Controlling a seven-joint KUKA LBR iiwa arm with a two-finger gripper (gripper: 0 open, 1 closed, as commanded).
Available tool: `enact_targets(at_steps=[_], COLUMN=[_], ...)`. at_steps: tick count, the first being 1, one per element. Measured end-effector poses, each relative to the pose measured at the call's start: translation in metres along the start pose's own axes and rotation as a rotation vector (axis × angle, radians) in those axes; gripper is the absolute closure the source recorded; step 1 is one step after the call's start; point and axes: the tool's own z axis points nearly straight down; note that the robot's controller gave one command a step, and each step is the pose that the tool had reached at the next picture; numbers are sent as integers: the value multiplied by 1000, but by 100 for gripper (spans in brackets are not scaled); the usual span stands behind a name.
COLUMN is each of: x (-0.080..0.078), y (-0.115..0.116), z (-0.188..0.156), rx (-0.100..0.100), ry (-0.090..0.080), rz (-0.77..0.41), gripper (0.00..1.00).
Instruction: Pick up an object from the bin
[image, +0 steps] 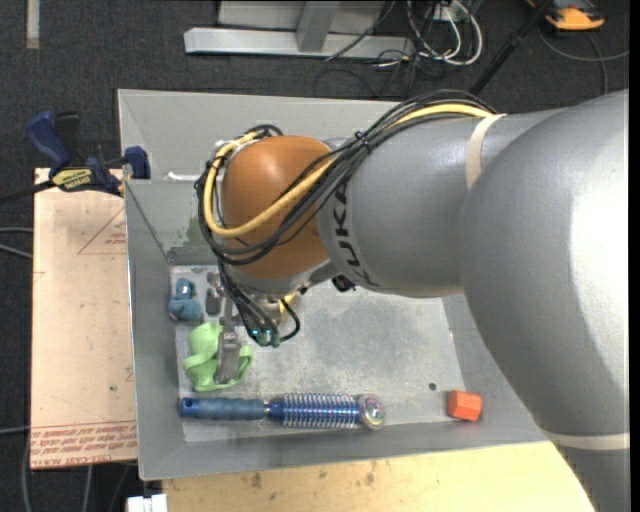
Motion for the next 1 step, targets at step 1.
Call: enact_targets(at_steps=[1], x=[0], y=[2], z=[87], rx=[0], ry=[-3], rz=[-38], gripper=[0])
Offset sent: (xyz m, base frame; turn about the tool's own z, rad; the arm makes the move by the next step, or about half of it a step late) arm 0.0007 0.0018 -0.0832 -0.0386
